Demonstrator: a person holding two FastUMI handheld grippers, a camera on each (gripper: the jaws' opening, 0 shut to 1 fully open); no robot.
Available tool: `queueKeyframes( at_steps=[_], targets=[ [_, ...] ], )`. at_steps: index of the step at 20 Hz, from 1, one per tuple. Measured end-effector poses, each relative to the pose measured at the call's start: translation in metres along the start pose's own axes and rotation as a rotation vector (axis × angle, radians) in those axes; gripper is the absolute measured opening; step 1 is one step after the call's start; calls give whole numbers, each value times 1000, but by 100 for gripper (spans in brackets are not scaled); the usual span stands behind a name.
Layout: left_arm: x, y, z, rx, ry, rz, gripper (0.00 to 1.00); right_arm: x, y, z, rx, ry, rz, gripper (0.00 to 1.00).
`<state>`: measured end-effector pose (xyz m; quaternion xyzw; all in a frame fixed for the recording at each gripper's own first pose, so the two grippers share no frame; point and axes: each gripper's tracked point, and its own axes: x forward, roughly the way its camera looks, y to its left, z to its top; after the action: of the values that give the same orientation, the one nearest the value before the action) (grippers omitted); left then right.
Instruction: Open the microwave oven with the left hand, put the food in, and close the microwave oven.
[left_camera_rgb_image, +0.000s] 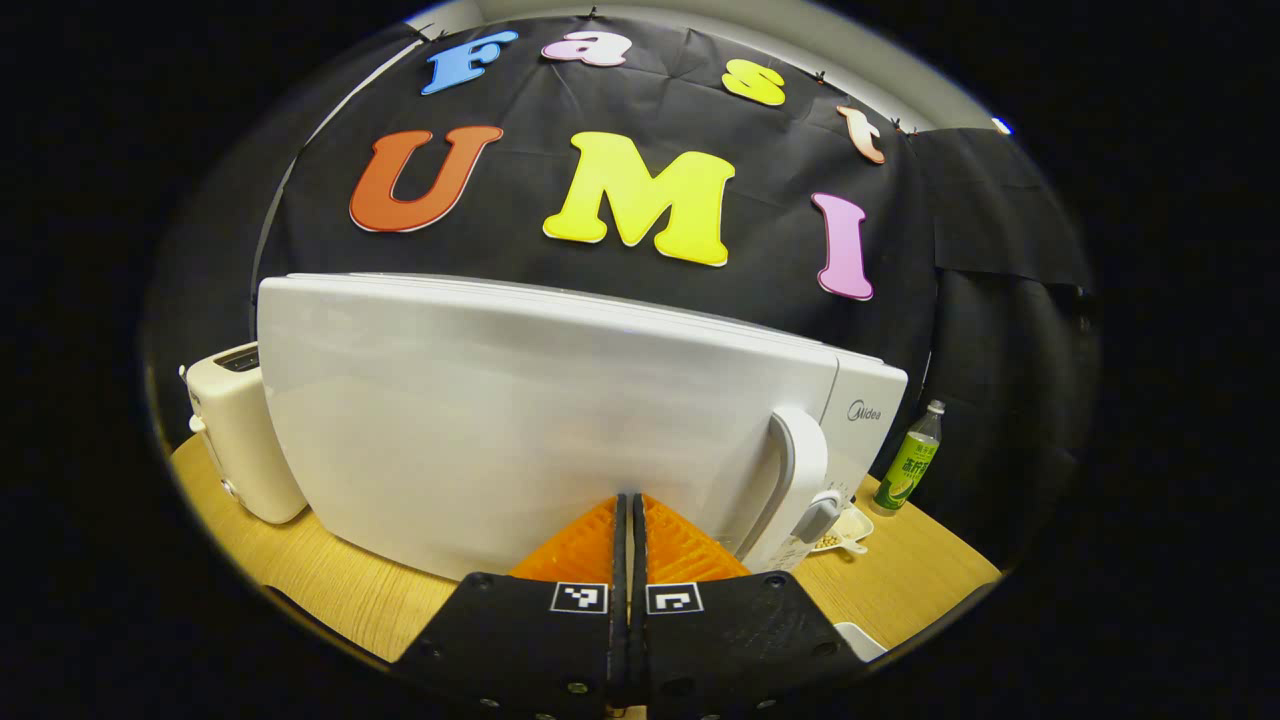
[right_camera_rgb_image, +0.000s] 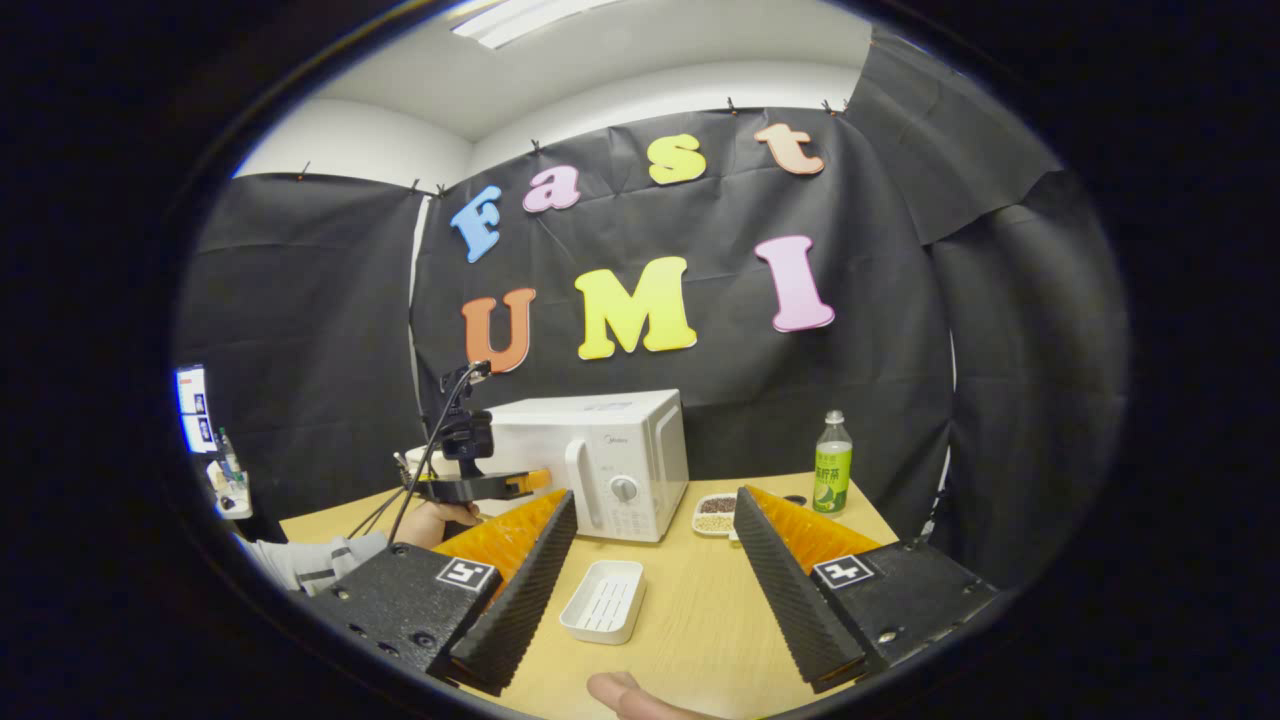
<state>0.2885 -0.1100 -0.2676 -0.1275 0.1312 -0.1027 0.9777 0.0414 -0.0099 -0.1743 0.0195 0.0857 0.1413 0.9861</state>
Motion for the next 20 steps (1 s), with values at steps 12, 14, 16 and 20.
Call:
queueKeyframes(
  at_steps=[12,14,16,20],
  targets=[
    [-137,-5,14,64,-6,-8,0,-46,39,22,35,10,-101,91],
    [-168,-17,27,104,-30,-21,0,-55,53,30,38,2,-93,91],
    [-200,-28,39,141,-46,-18,2,-62,66,43,37,-12,-85,91],
    [-265,-49,70,190,-83,-15,8,-76,81,69,32,-61,-109,91]
  ],
)
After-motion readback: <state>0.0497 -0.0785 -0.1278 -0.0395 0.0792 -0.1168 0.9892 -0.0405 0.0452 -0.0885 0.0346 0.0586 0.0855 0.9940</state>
